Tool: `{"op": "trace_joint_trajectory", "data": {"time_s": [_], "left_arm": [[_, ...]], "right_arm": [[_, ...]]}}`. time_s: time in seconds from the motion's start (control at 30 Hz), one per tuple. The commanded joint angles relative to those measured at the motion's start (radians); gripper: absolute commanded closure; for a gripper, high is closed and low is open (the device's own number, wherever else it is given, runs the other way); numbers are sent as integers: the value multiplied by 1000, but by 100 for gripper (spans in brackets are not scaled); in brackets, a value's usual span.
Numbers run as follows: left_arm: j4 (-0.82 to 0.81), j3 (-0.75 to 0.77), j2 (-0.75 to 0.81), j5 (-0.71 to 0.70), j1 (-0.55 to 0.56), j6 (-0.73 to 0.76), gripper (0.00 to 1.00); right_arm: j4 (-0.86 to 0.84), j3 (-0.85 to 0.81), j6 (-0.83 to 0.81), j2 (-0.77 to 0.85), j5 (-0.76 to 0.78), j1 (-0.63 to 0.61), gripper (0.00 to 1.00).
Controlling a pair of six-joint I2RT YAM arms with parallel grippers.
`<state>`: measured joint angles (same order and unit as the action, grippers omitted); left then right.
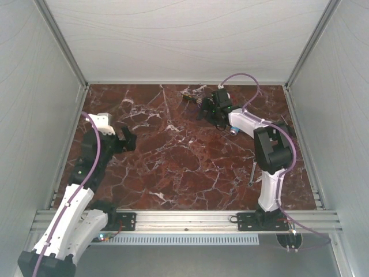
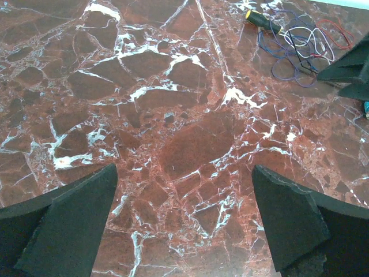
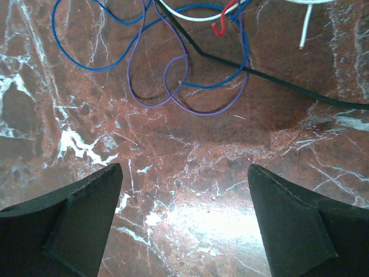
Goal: Zip-tie the wires
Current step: Pick up the cable at the center of the board.
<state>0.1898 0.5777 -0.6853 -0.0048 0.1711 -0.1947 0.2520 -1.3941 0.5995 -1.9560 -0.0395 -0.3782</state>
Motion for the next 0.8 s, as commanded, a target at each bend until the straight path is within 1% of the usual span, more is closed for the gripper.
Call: {"op": "trace_joint_trajectory", "data": {"time_s": [0.0, 0.1, 0.27, 0.37, 0.4, 0.53, 0.57, 0.67, 0.77], "left_arm": [[-35, 6, 6, 24, -1, 16, 0], [-36, 4, 6, 29, -1, 18, 0], [-39, 1, -2, 36, -1, 23, 0], [-40, 1, -5, 40, -1, 24, 0], [-40, 1, -7, 41, -2, 24, 0], [-42, -1, -10, 51, -2, 24, 0], [-43, -1, -11, 53, -1, 24, 0], [-45, -2, -14, 60, -2, 25, 0], [-47, -3, -16, 65, -1, 25, 0]], "right_arm": [[70, -80, 3, -59, 114, -53, 12], [85, -134, 61, -109, 155, -72, 15], [25, -169, 88, -150, 214, -111, 21], [13, -191, 90, -175, 249, -122, 24], [11, -201, 91, -183, 262, -124, 27], [-3, -231, 70, -221, 298, -125, 29], [-10, -237, 63, -231, 302, -126, 32], [-33, -252, 49, -254, 320, -125, 35], [-55, -268, 31, -277, 337, -125, 41]]}}
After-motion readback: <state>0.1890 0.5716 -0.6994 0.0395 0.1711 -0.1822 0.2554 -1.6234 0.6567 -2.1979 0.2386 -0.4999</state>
